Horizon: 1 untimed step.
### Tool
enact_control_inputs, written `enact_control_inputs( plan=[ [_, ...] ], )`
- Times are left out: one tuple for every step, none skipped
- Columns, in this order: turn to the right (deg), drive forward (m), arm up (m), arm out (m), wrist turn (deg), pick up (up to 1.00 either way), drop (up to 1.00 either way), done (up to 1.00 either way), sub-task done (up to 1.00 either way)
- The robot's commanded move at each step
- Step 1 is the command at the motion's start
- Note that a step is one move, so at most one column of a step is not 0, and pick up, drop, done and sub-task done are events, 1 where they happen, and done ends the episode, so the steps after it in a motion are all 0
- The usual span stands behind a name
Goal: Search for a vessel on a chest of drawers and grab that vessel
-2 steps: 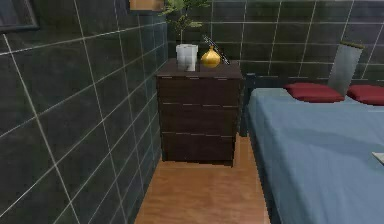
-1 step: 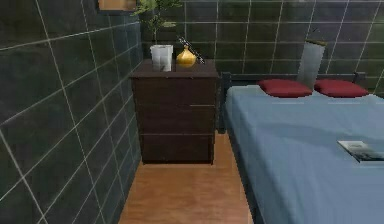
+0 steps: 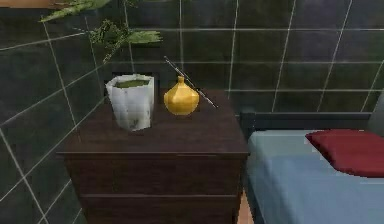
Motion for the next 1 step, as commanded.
enact_control_inputs(
  plan=[
    [0.0, 0.15, 0.0, 0.0, 0.0, 0.0, 0.0, 0.0, 0.0]
  ],
)
